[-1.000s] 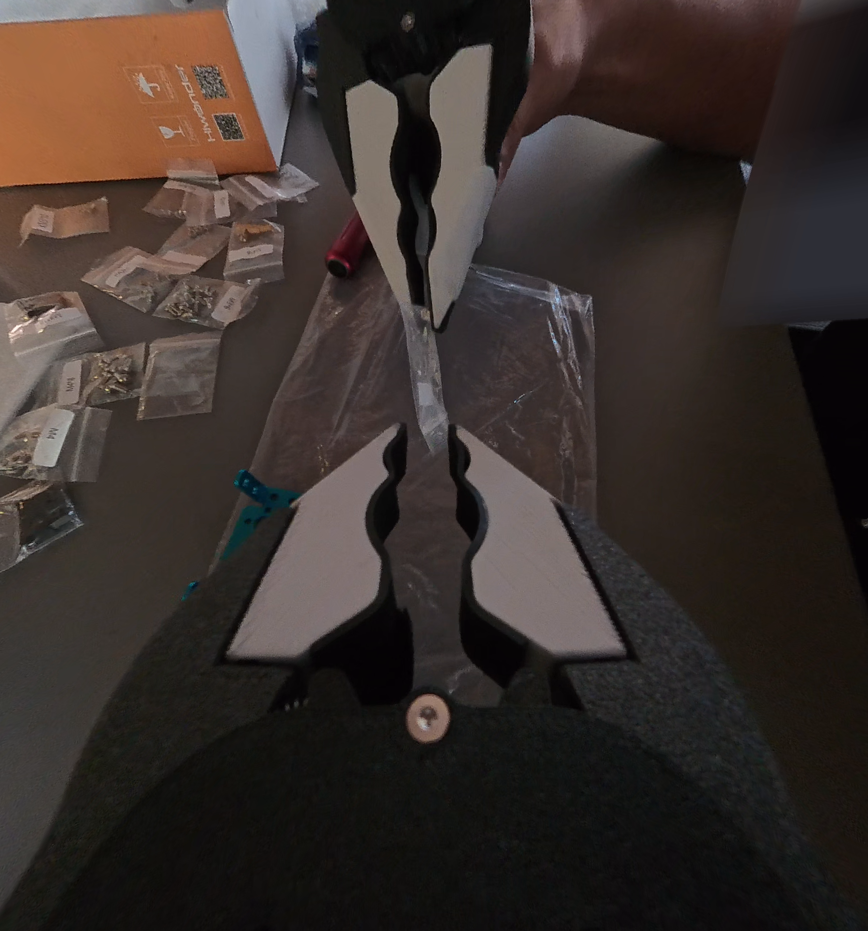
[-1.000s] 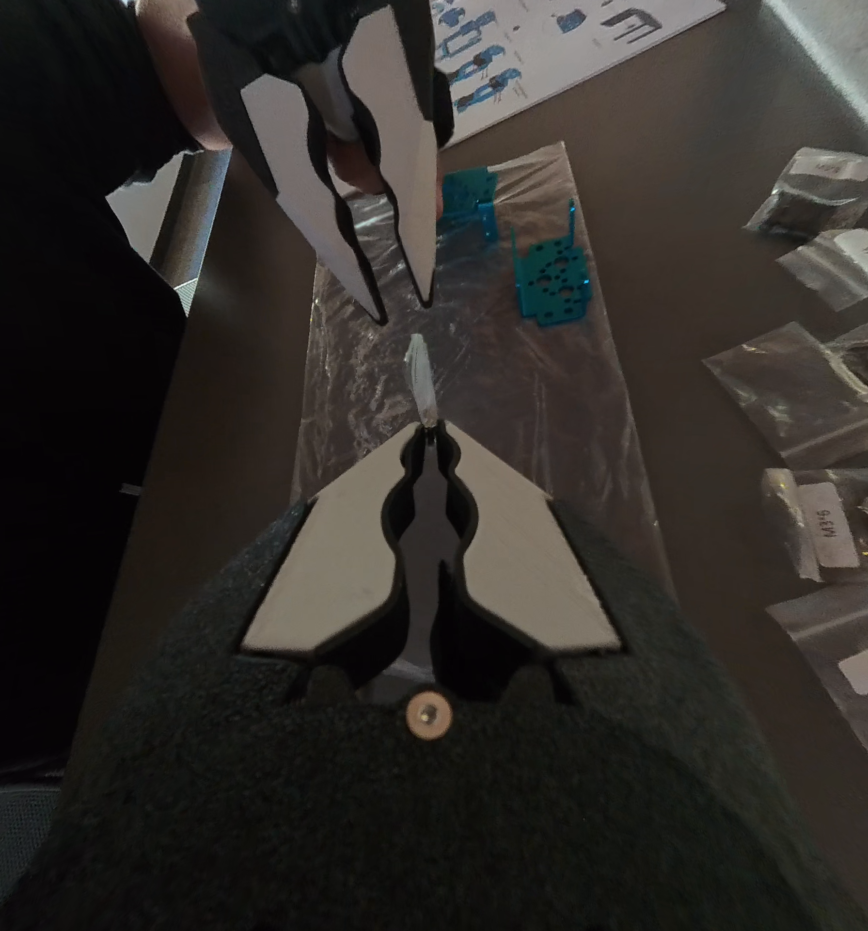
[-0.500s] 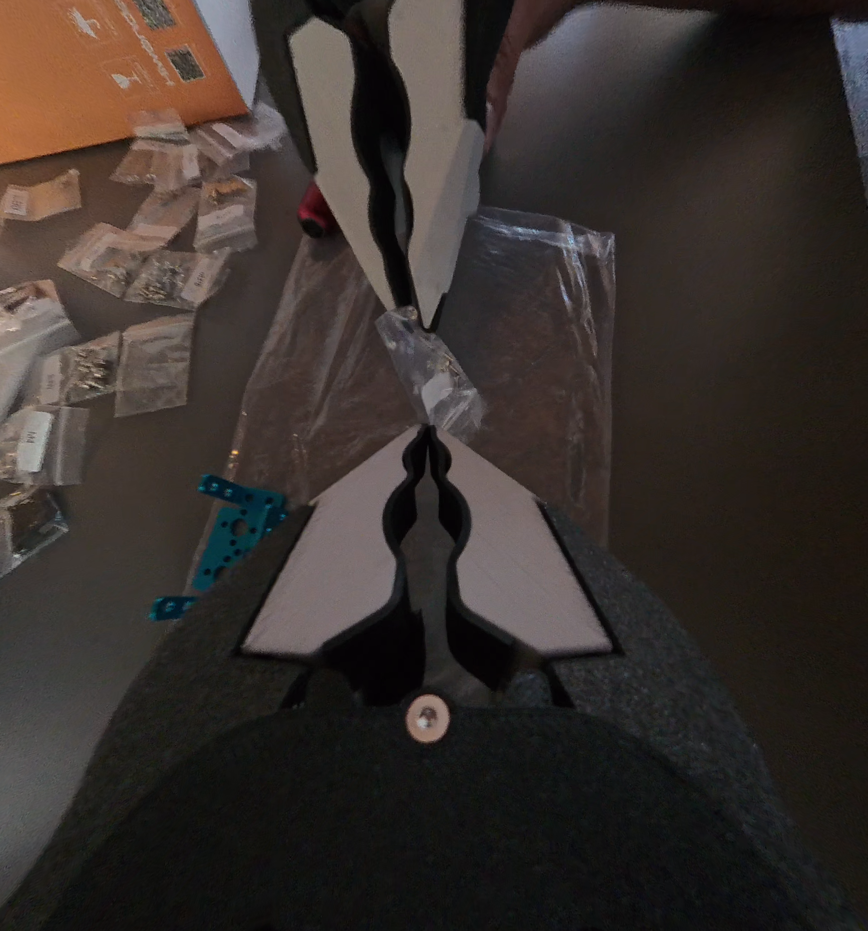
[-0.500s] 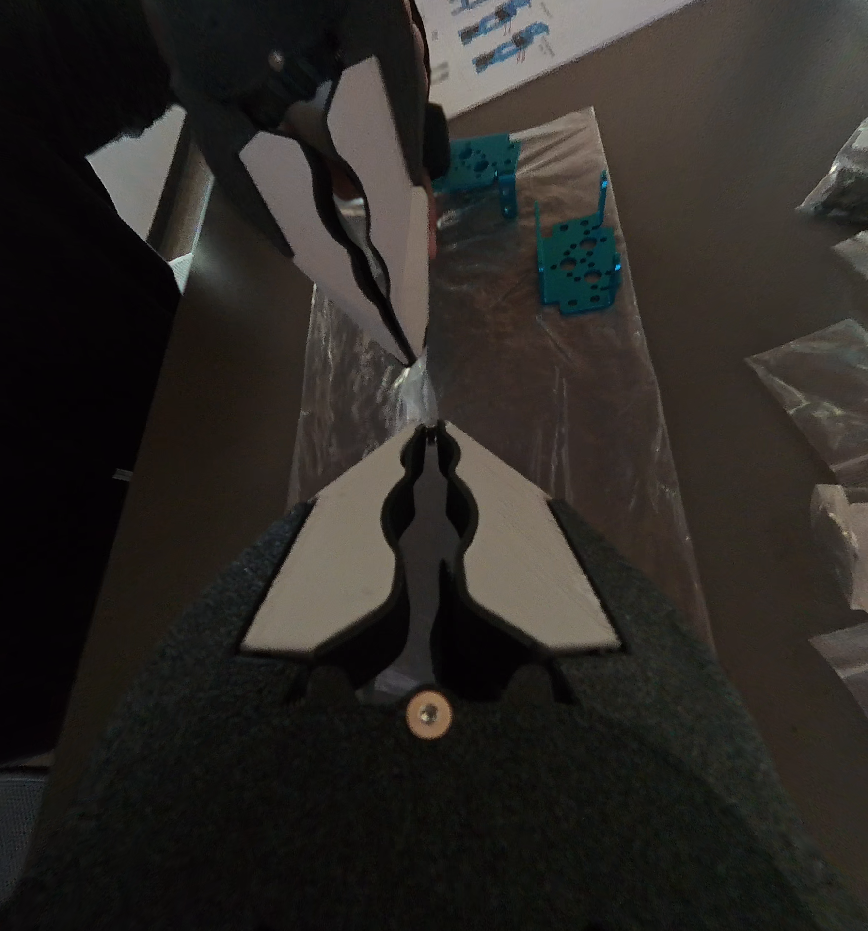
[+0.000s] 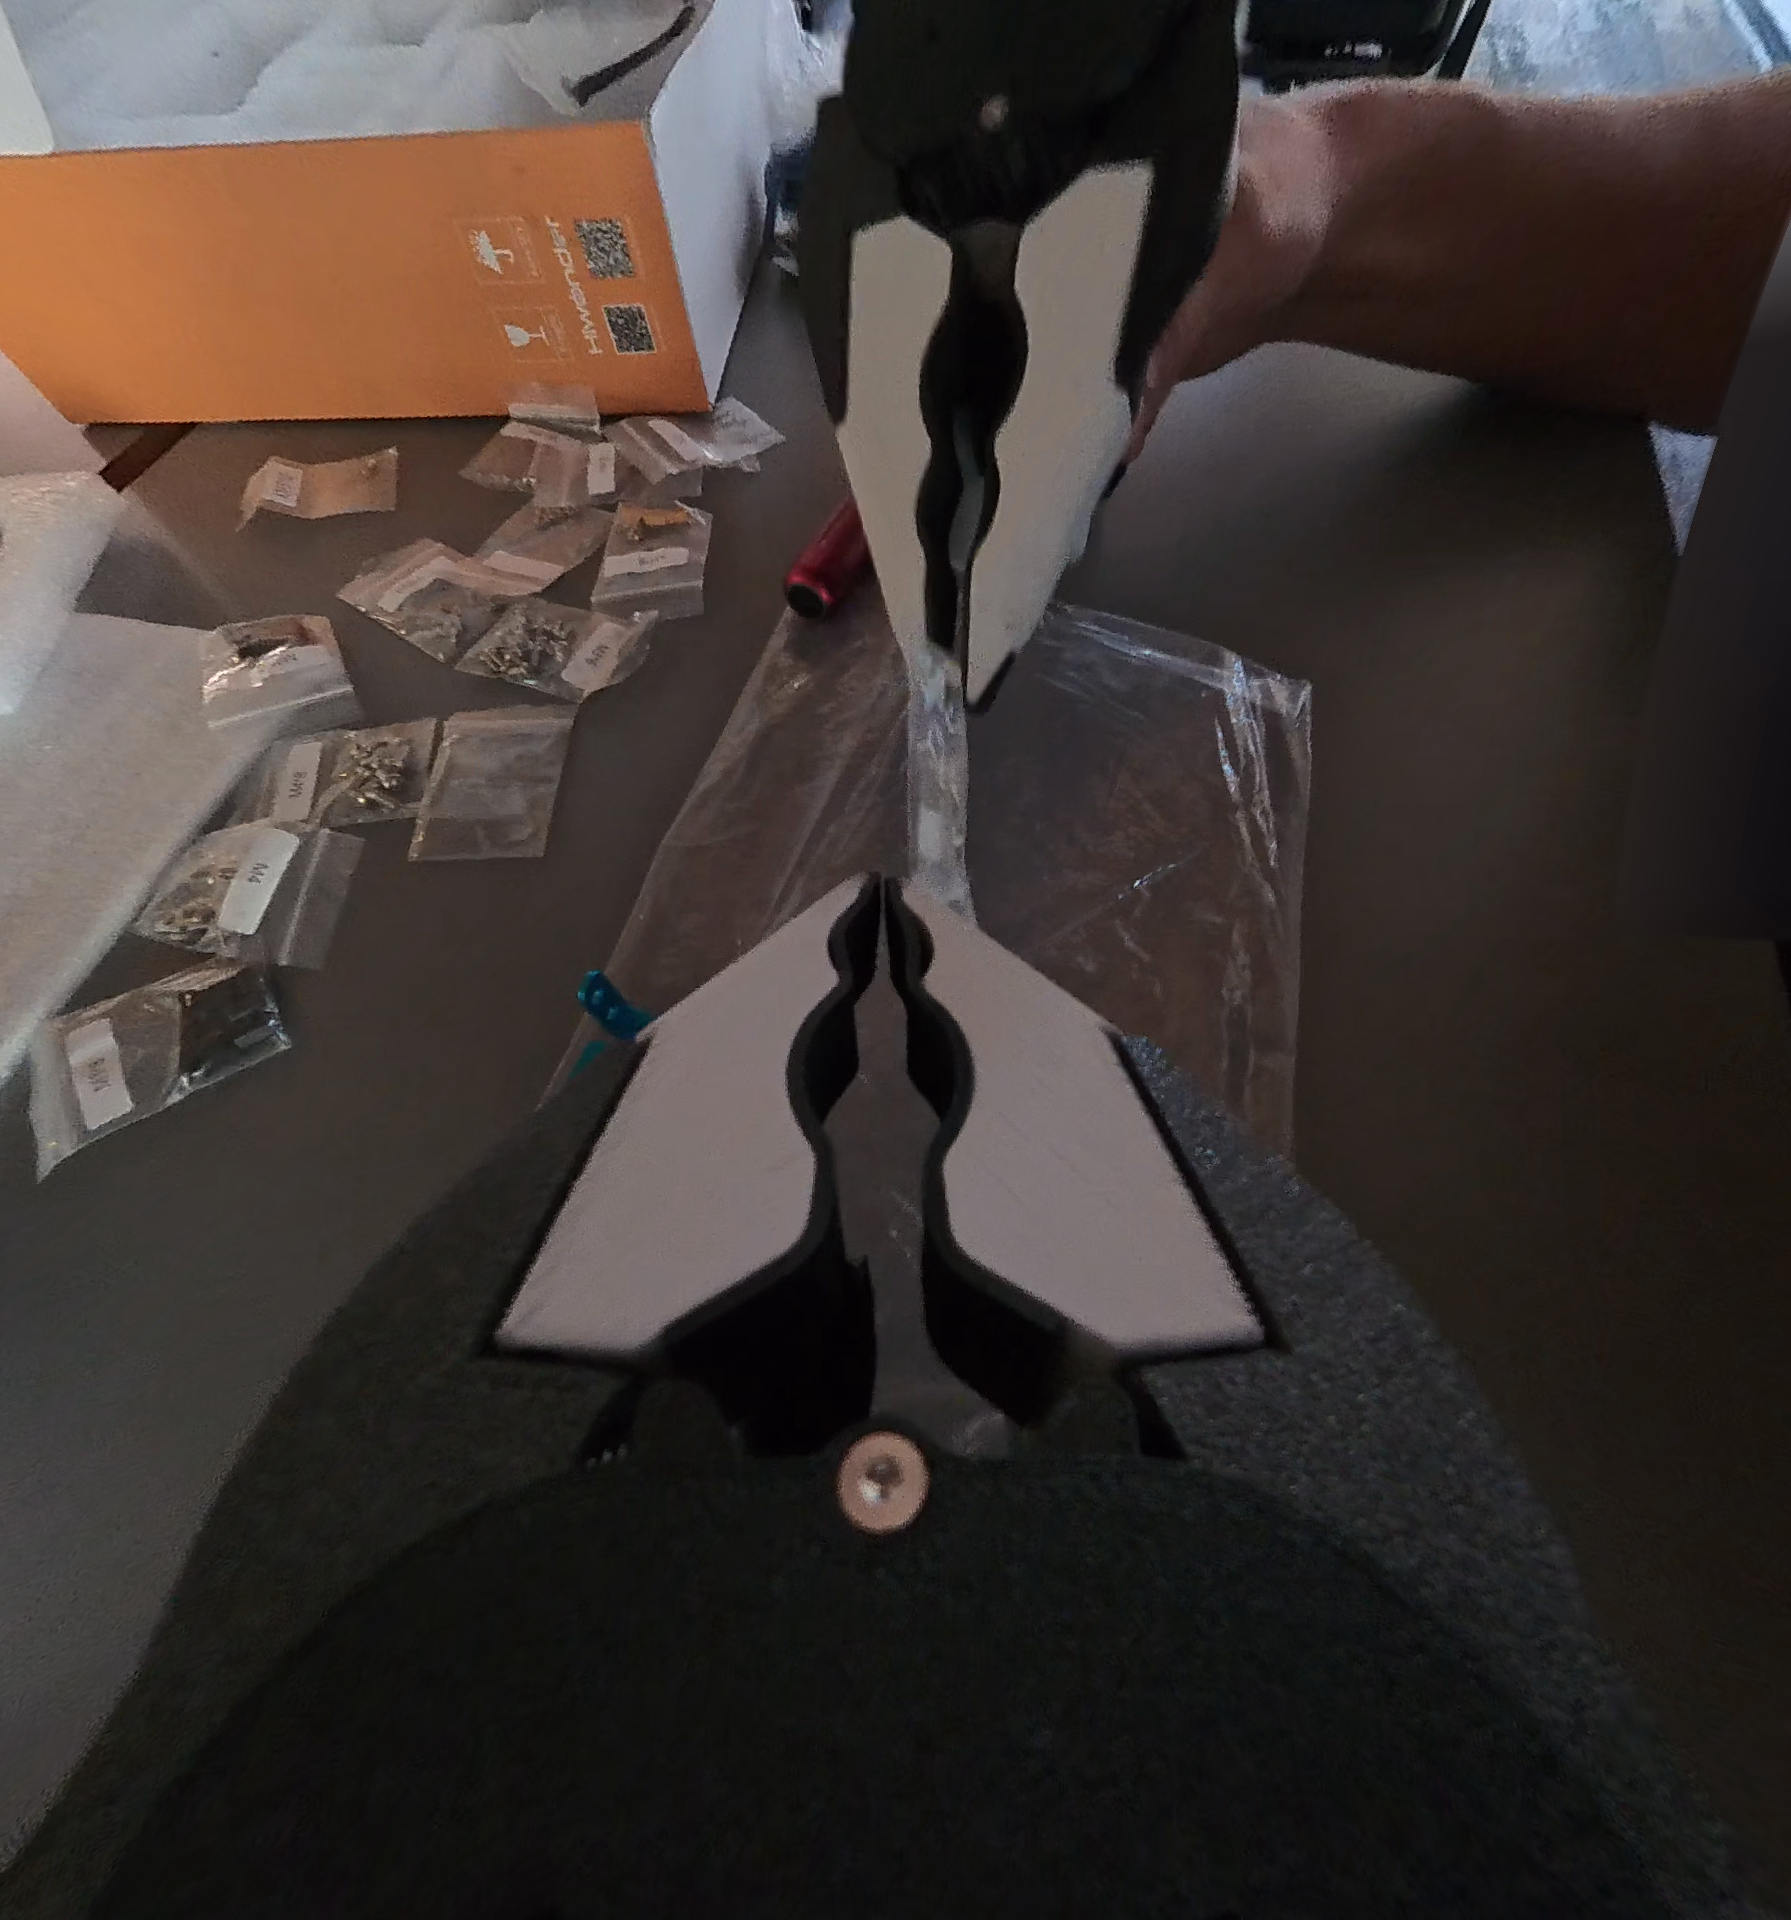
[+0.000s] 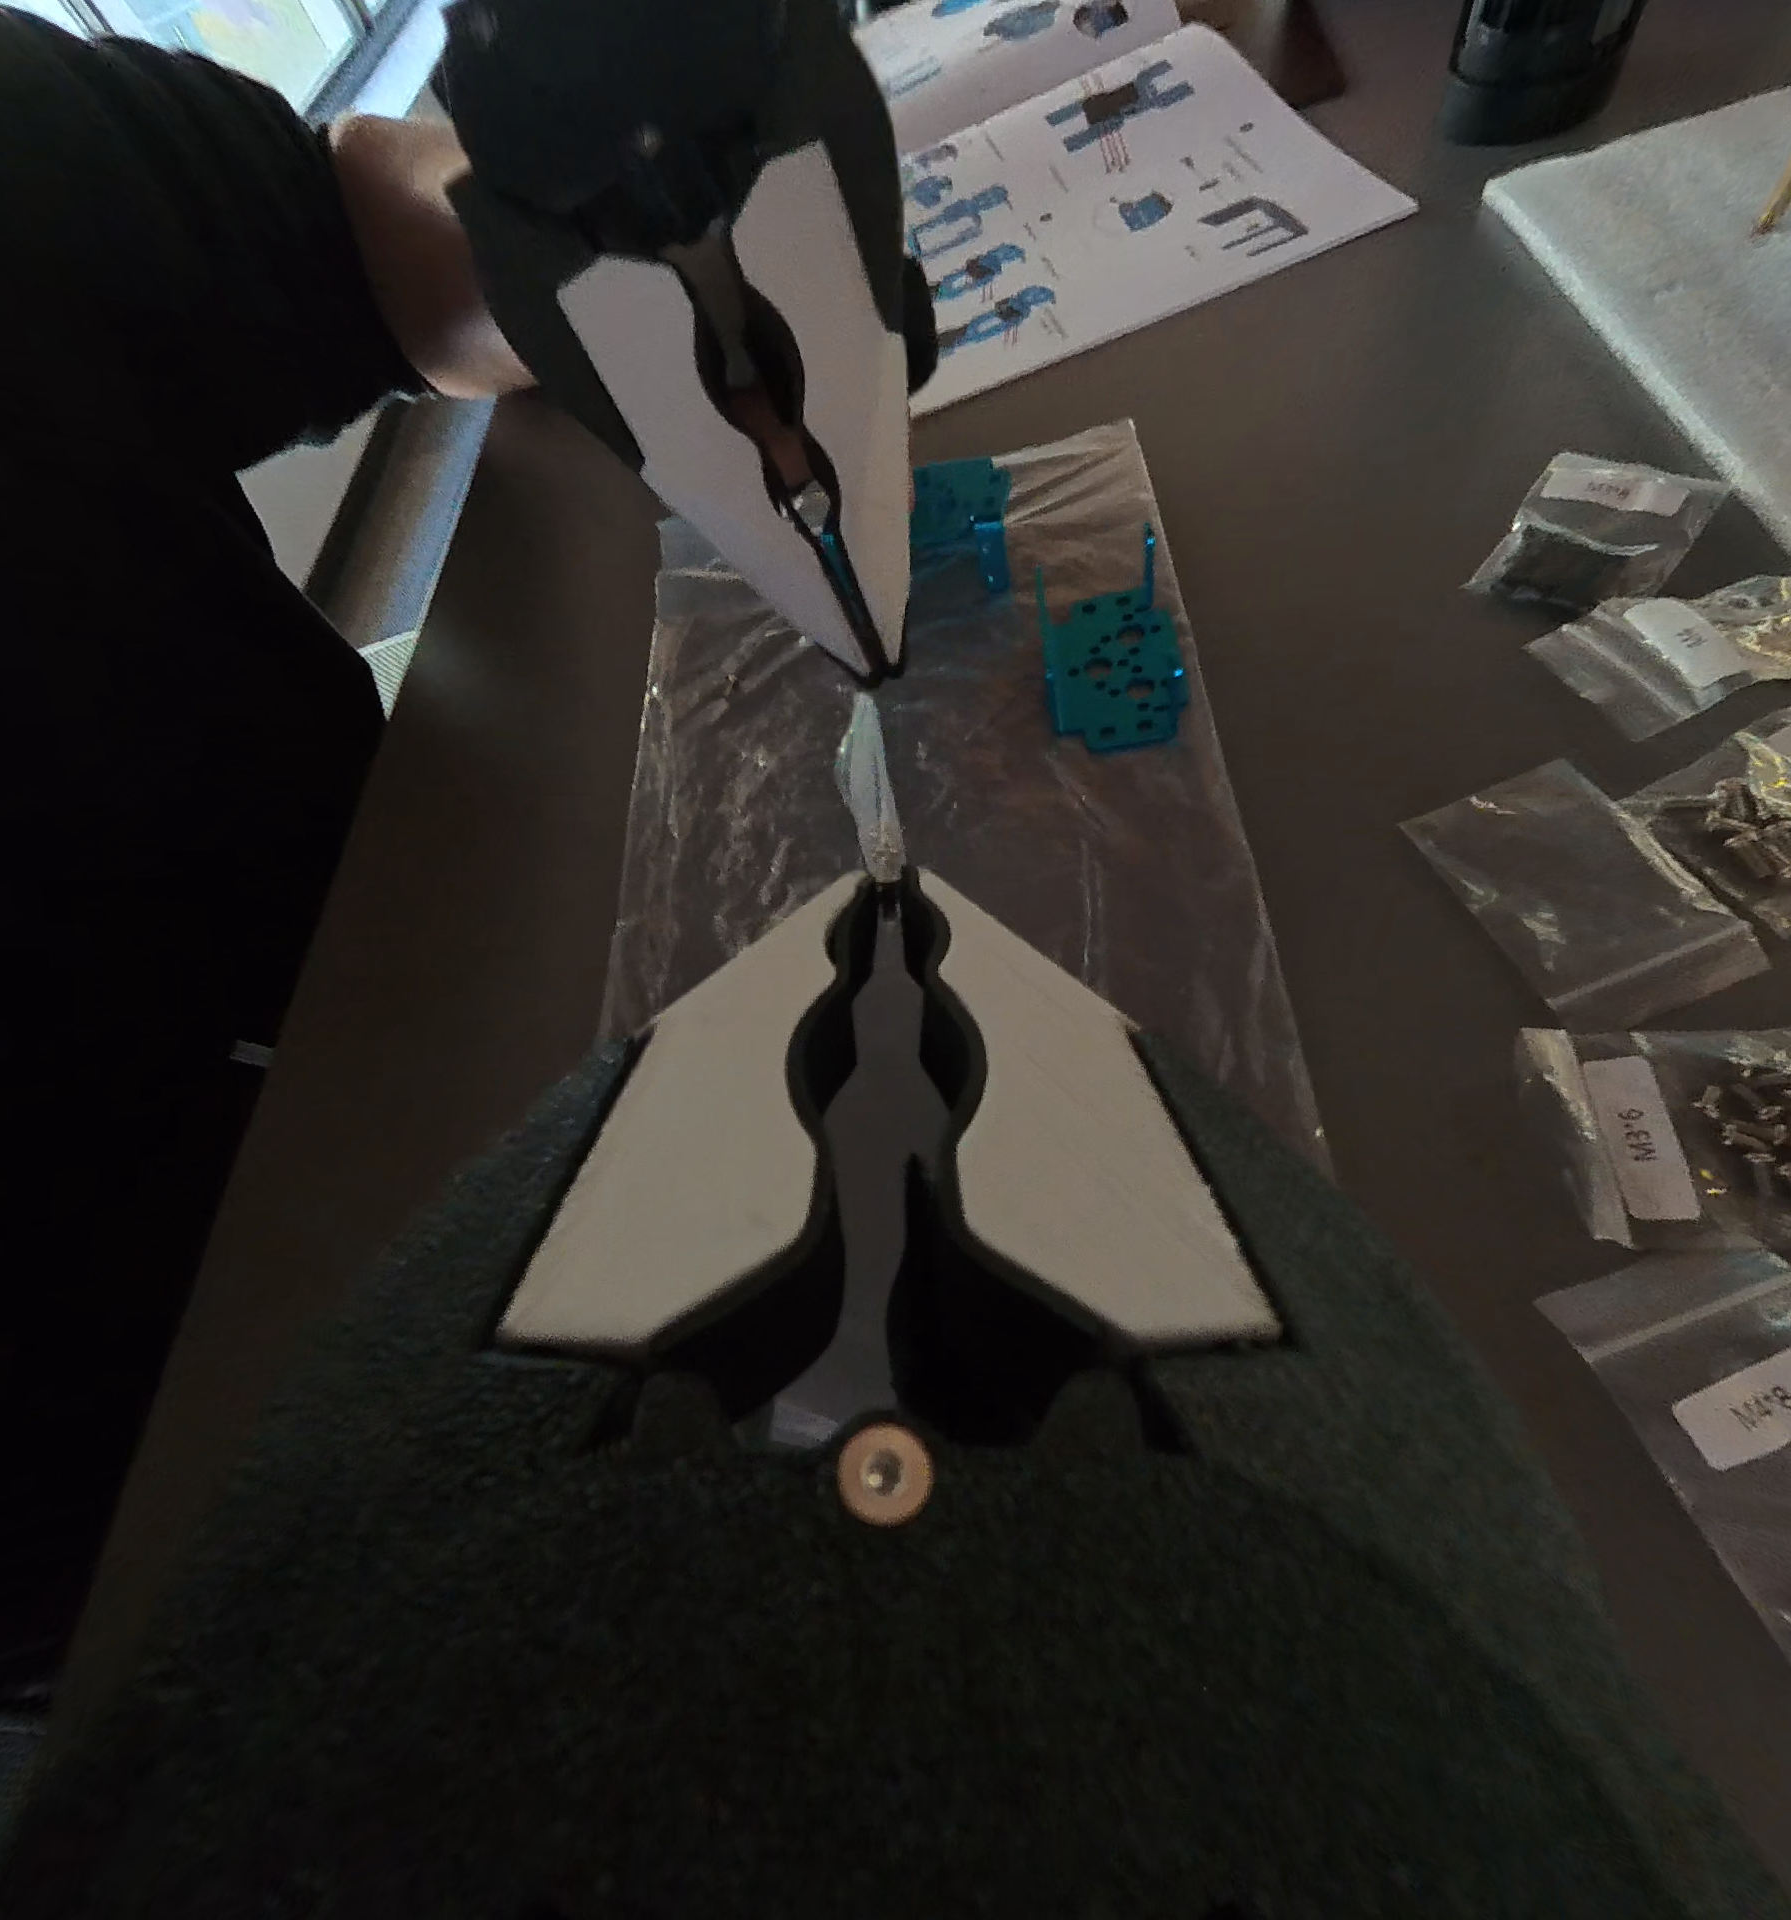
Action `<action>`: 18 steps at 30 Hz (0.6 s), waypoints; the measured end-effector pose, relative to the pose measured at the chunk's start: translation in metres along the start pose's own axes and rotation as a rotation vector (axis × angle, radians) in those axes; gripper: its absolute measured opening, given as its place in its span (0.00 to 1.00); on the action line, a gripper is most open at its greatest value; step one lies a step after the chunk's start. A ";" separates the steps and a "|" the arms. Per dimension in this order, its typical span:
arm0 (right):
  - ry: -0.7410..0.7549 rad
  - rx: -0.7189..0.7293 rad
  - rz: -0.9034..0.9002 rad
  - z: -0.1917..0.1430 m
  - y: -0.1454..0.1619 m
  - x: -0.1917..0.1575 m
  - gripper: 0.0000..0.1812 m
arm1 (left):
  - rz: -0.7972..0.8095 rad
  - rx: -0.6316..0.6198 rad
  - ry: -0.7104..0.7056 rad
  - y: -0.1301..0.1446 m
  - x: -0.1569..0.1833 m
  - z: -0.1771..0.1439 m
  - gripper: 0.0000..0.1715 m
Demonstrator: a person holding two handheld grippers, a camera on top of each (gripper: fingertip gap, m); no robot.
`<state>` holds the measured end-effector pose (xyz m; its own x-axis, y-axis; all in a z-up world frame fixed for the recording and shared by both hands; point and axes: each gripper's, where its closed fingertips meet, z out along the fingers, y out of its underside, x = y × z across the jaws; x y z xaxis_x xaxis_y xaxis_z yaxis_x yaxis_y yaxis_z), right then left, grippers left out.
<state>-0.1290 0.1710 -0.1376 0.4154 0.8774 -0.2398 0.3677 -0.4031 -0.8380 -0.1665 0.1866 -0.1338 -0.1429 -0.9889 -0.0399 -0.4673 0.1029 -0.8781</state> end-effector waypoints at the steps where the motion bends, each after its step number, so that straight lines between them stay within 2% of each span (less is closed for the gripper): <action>1: 0.012 -0.021 -0.003 0.002 0.003 0.001 0.02 | -0.018 0.015 0.011 -0.002 0.001 -0.001 0.04; 4: -0.007 -0.006 0.013 0.003 0.002 0.000 0.02 | -0.042 0.000 0.059 0.000 0.006 0.000 0.06; 7: -0.075 0.052 0.045 0.002 -0.006 -0.008 0.02 | 0.020 -0.052 0.056 0.010 0.013 0.007 0.05; 10: 0.012 -0.060 0.003 0.008 0.013 0.004 0.02 | 0.058 -0.092 0.074 0.017 0.022 0.012 0.01; 12: 0.016 -0.114 -0.013 0.013 0.022 0.002 0.02 | 0.096 -0.131 0.060 0.024 0.023 0.015 0.01; 15: 0.005 -0.162 -0.023 0.016 0.031 0.000 0.02 | 0.107 -0.111 0.050 0.021 0.022 0.013 0.01; 18: 0.008 -0.177 -0.007 0.016 0.034 0.003 0.02 | 0.120 -0.085 0.013 0.014 0.015 0.008 0.06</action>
<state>-0.1288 0.1637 -0.1751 0.4185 0.8786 -0.2300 0.5111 -0.4372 -0.7400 -0.1680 0.1724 -0.1506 -0.2132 -0.9676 -0.1351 -0.5187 0.2293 -0.8236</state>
